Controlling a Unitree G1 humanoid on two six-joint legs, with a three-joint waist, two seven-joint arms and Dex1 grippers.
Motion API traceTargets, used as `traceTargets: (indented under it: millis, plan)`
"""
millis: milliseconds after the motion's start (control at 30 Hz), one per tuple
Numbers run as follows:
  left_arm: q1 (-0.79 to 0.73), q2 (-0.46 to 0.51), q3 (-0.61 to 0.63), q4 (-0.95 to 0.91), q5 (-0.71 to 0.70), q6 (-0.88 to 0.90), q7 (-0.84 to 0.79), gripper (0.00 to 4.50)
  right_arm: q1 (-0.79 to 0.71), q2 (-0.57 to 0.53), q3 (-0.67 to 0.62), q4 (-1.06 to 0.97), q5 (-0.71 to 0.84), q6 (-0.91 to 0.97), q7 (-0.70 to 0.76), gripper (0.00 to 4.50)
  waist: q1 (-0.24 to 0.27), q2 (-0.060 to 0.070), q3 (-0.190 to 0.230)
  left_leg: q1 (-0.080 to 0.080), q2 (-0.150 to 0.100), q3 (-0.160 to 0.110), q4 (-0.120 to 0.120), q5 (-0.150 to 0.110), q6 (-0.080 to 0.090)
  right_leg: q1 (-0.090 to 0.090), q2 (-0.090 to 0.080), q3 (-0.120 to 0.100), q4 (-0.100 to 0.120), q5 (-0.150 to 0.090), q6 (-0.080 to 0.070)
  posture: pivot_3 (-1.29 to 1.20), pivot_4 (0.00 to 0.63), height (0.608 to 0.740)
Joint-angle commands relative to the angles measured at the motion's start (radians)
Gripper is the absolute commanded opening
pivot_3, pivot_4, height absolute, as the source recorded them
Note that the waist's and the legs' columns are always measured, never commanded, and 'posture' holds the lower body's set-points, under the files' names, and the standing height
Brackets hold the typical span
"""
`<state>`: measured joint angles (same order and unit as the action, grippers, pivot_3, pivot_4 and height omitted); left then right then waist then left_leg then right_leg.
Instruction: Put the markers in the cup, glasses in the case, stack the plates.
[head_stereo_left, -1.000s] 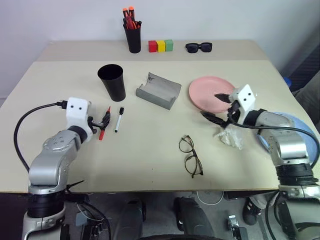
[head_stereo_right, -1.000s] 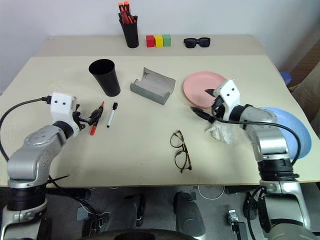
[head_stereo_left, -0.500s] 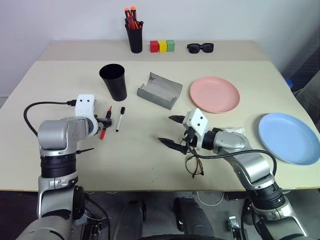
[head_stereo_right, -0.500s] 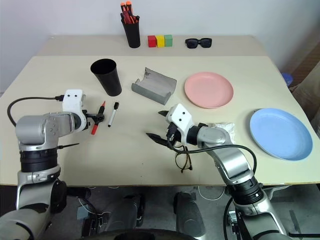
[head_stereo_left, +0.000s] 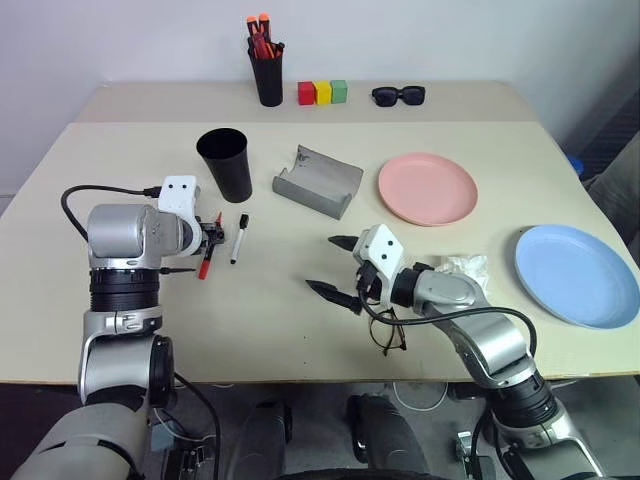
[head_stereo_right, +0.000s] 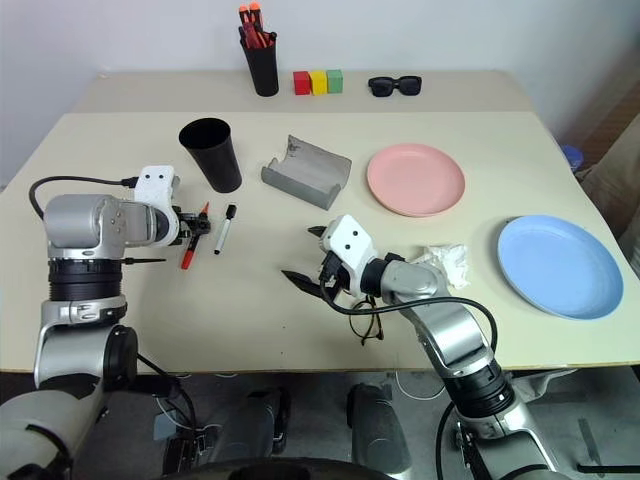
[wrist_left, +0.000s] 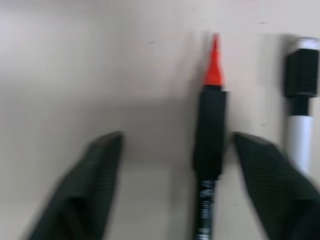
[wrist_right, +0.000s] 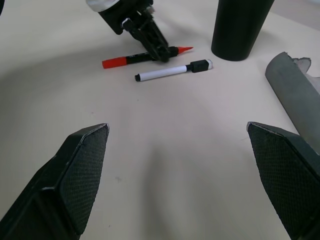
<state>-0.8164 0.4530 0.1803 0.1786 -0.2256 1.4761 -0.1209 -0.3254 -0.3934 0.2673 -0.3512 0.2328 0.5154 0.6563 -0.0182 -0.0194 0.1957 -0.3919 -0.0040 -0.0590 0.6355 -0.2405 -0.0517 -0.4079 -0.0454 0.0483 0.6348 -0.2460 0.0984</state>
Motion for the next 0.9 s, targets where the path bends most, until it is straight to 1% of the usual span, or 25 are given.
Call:
traceTargets:
  millis: [33,133,233,300,433,467,533,600,667,767,900]
  plan:
    - [-0.003,-0.005,0.019,0.01,0.014,0.02,0.008,1.54,-0.008,0.012,0.001,-0.029,-0.003,-0.022,-0.004,4.5,0.002,0.0,0.0,0.0,0.0,0.0,0.0,0.0,0.0,0.0,0.0,0.0,0.0,0.0,0.0,0.0,0.15,0.74]
    - [-0.009,-0.014,0.046,0.01,0.026,-0.01,0.028,0.04,-0.01,0.013,0.001,-0.026,-0.006,-0.025,-0.001,4.5,0.002,0.0,0.0,0.0,0.0,0.0,0.0,0.0,0.0,0.0,0.0,0.0,0.0,0.0,0.0,0.0,0.15,0.74]
    - [0.001,-0.035,0.095,-0.031,0.026,-0.124,0.042,0.04,-0.014,0.014,0.003,-0.027,-0.009,-0.027,0.003,4.5,0.002,0.0,0.0,0.0,0.0,0.0,0.0,0.0,0.0,0.0,0.0,0.0,0.0,0.0,0.0,0.0,0.15,0.74]
    - [0.026,-0.057,0.151,-0.093,0.017,-0.324,0.049,0.04,-0.026,0.015,-0.001,-0.026,-0.008,-0.028,0.008,4.5,0.002,0.0,0.0,0.0,0.0,0.0,0.0,0.0,-0.001,0.0,0.0,0.0,0.0,0.0,0.0,0.0,0.15,0.74]
    - [0.068,-0.064,0.197,-0.191,0.052,-0.678,0.103,0.04,-0.061,0.039,-0.024,-0.004,-0.003,-0.039,-0.008,4.5,0.0,-0.001,0.0,-0.001,0.0,0.0,-0.002,0.001,-0.002,-0.002,-0.001,0.0,0.0,0.0,0.0,0.0,0.15,0.74]
    - [0.069,-0.067,0.206,-0.21,0.062,-0.774,0.12,0.04,-0.078,0.056,-0.036,0.01,-0.002,-0.048,-0.023,4.5,0.0,-0.001,0.0,-0.001,0.0,0.0,-0.003,0.001,-0.003,-0.002,-0.001,0.0,0.0,0.0,0.0,0.0,0.15,0.74]
    - [0.07,-0.068,0.187,-0.231,0.095,-0.923,0.143,0.04,-0.11,0.091,-0.06,0.045,-0.011,-0.074,-0.06,4.5,0.002,-0.001,0.0,-0.001,0.0,0.0,-0.003,0.002,-0.003,-0.002,-0.001,0.0,0.0,0.0,-0.001,0.0,0.15,0.74]
    - [0.061,-0.076,0.148,-0.211,0.122,-1.041,0.145,0.04,-0.15,0.132,-0.087,0.093,-0.028,-0.108,-0.114,4.5,0.005,-0.001,0.0,-0.001,0.0,0.001,-0.003,0.002,-0.003,-0.002,-0.001,0.0,0.0,0.0,0.0,0.0,0.15,0.74]
    - [0.046,-0.087,0.117,-0.177,0.132,-1.106,0.135,0.04,-0.179,0.163,-0.107,0.131,-0.037,-0.136,-0.153,4.5,0.01,-0.002,0.0,-0.001,0.0,0.001,-0.002,0.002,-0.003,-0.001,-0.001,0.0,-0.001,0.0,0.0,0.0,0.15,0.74]
    - [0.001,-0.115,0.042,-0.068,0.176,-1.241,0.128,0.04,-0.213,0.199,-0.127,0.167,-0.039,-0.168,-0.186,4.5,0.015,-0.002,-0.001,-0.001,-0.001,0.0,-0.002,0.002,-0.003,0.0,-0.001,0.0,-0.001,0.001,0.0,0.0,0.15,0.74]
    - [-0.059,-0.177,0.026,0.099,0.183,-1.436,0.156,0.04,-0.221,0.213,-0.127,0.177,-0.039,-0.184,-0.19,4.5,0.008,-0.002,-0.001,-0.001,-0.001,0.0,-0.002,0.001,-0.002,0.0,-0.001,0.0,-0.002,0.002,0.001,0.0,0.15,0.74]
